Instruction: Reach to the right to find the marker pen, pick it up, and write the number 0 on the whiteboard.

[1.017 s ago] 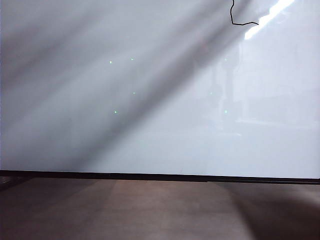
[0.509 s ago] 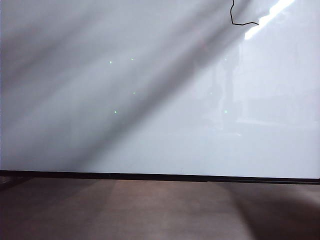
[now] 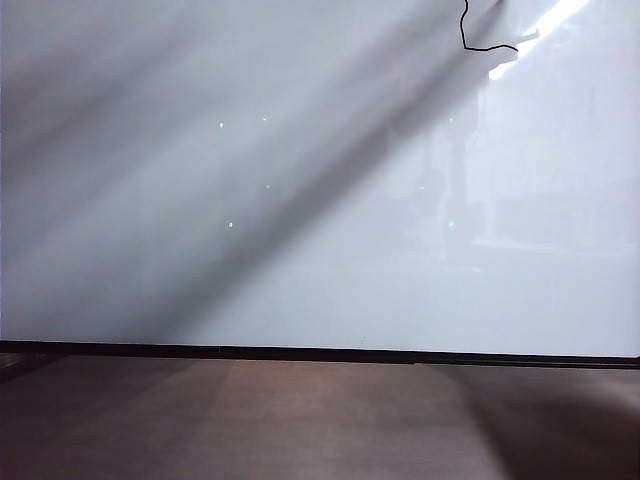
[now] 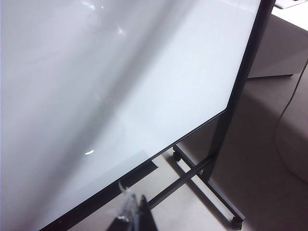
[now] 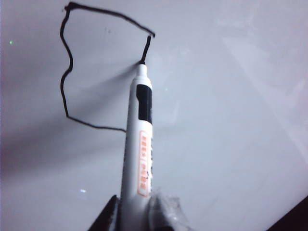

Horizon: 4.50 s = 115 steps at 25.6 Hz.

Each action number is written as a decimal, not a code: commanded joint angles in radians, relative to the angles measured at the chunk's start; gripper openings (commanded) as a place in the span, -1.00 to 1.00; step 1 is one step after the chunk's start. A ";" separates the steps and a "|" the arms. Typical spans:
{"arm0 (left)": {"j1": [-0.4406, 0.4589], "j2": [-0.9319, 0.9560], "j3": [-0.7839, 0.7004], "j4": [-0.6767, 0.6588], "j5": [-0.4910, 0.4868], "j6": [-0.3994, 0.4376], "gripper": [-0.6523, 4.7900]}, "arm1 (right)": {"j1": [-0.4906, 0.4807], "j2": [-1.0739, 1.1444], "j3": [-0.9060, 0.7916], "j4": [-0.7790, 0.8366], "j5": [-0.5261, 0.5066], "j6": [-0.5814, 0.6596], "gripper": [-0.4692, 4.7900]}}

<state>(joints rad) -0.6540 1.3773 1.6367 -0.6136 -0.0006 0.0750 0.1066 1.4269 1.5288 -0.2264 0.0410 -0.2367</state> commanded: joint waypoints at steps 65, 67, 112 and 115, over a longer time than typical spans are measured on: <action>-0.261 0.015 0.005 0.276 0.263 -0.045 -0.78 | -0.253 -0.719 -0.504 -0.011 0.076 0.270 -0.84; -0.261 0.015 0.005 0.264 0.263 -0.045 -0.78 | -0.282 -0.691 -0.568 0.047 0.068 0.297 -0.84; 0.309 -1.042 -0.711 0.129 0.090 -0.225 -0.78 | 0.073 -1.094 -0.956 0.080 -0.092 0.342 -0.84; 0.308 -1.060 -0.877 0.258 0.096 -0.249 -0.78 | 0.102 -1.109 -1.033 0.094 -0.107 0.342 -0.84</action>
<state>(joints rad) -0.3458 0.3122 0.8124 -0.4404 0.0933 -0.1520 0.1967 0.3237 0.5140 -0.1616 -0.0559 0.1051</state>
